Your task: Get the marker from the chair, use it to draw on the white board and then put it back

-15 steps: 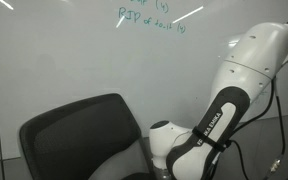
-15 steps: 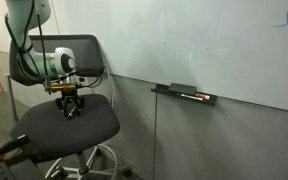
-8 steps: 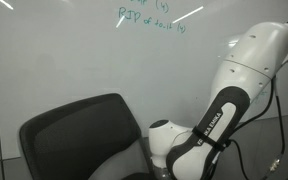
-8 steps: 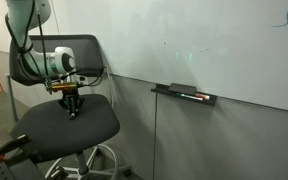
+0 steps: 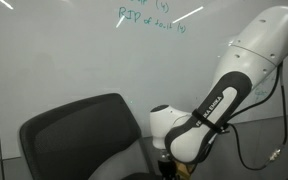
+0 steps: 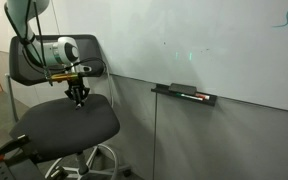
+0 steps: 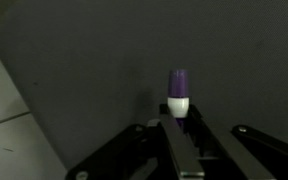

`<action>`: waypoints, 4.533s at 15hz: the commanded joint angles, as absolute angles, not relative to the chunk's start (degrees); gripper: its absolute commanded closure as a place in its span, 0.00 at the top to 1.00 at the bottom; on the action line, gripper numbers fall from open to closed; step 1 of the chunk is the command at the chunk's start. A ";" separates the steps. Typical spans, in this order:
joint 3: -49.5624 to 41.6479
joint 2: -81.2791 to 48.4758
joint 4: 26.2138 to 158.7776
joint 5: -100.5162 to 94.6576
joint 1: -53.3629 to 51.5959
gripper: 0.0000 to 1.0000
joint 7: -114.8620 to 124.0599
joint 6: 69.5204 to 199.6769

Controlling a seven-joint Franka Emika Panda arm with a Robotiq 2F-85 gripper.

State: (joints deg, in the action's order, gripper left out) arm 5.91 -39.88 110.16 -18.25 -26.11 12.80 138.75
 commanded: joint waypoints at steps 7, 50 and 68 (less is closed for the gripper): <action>2.00 -25.24 110.97 -17.59 -23.79 0.10 25.36 118.72; 1.56 -24.54 84.87 -24.47 -10.72 0.10 11.43 111.41; -0.68 -24.52 84.42 -27.96 -13.89 0.09 19.96 99.59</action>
